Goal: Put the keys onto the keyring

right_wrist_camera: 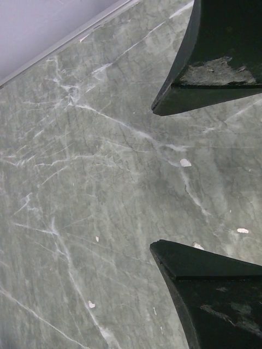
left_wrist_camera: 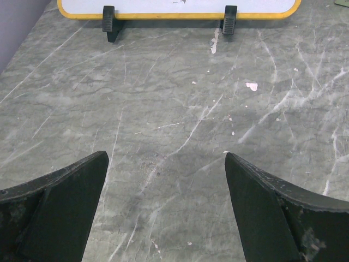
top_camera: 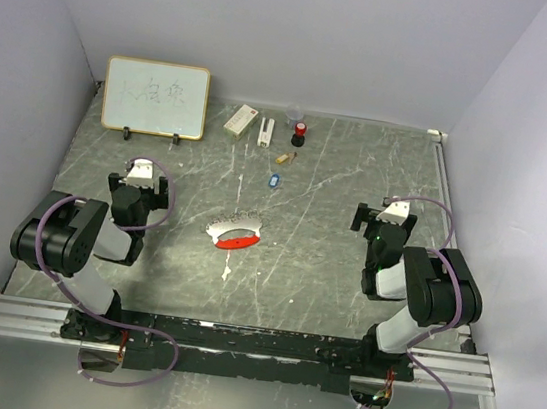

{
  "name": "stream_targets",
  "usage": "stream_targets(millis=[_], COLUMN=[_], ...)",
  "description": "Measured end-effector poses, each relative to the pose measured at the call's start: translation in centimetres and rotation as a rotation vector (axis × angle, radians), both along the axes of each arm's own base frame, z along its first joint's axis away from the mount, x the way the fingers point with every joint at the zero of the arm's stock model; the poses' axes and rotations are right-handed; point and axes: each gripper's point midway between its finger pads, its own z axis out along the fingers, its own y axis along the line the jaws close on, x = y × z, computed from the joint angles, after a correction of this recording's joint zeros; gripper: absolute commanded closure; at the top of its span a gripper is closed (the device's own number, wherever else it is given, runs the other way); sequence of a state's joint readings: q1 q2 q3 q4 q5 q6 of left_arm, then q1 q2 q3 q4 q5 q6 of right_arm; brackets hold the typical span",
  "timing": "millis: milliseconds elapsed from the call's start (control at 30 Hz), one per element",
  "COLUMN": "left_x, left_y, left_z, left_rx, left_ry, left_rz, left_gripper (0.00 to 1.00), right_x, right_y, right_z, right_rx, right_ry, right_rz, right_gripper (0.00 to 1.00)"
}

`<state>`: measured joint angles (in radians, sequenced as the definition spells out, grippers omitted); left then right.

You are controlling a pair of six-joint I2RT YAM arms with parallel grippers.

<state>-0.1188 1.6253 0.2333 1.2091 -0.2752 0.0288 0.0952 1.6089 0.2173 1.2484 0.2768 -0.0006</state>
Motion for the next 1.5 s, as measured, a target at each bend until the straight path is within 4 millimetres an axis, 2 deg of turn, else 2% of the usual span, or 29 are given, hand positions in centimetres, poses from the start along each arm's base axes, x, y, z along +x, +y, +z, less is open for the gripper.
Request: stream_targets(millis=[333,500,567,667,700,767,833,967,1033,1133,1233,1267,1367,1500], left_x=[0.0,0.1,0.7,2.3,2.5,2.3,2.4,3.4,3.6,3.3,2.7,2.5,1.7,0.3], left_y=[0.0,-0.1,-0.5,-1.9,-2.5,-3.1,-3.4,-4.0,-4.8,-6.3,-7.9,-8.3,-9.4,-10.9], left_z=[0.0,0.0,0.8,4.9,6.5,8.4,10.5,14.6,15.6,15.6,14.7,14.6,14.7,14.9], left_rx=[0.0,0.003,0.015,0.025,0.022,-0.002,-0.056,-0.225,-0.292,-0.374,-0.432,-0.448,-0.486,-0.516], left_ry=[0.0,0.017,0.034,-0.046,-0.081,-0.115,-0.127,-0.14,-0.136,-0.105,-0.046,-0.029,-0.009,0.003], left_rz=[-0.002,-0.003,-0.014,-0.036,-0.048,-0.055,-0.046,-0.007,-0.029,-0.082,-0.145,-0.165,-0.215,-0.269], left_gripper=[0.0,0.01,0.0,0.0,0.0,0.0,0.04,0.05,0.05,0.05,0.05,0.0,0.13,0.13], right_x=[0.0,0.5,2.5,5.5,6.0,6.3,6.1,4.8,4.0,2.6,0.8,0.5,0.2,-0.3], right_y=[0.0,-0.9,-1.0,-0.3,0.1,1.1,2.4,5.4,6.8,8.6,10.1,10.3,11.0,11.6], right_z=[0.0,0.5,3.0,7.6,8.7,9.8,10.0,9.7,9.7,10.8,12.2,12.6,12.8,12.0], right_rx=[0.0,0.002,0.007,0.035,0.044,0.061,0.083,0.135,0.174,0.234,0.31,0.329,0.366,0.387], right_ry=[0.0,0.048,0.04,0.002,-0.002,0.011,0.051,0.144,0.174,0.166,0.13,0.126,0.133,0.172], right_rz=[-0.001,-0.061,-0.082,-0.082,-0.072,-0.046,-0.003,0.129,0.196,0.292,0.368,0.379,0.404,0.413], right_gripper=[0.0,0.0,0.0,0.0,0.0,0.0,0.0,0.0,0.0,0.0,0.0,0.0,0.0,0.0])
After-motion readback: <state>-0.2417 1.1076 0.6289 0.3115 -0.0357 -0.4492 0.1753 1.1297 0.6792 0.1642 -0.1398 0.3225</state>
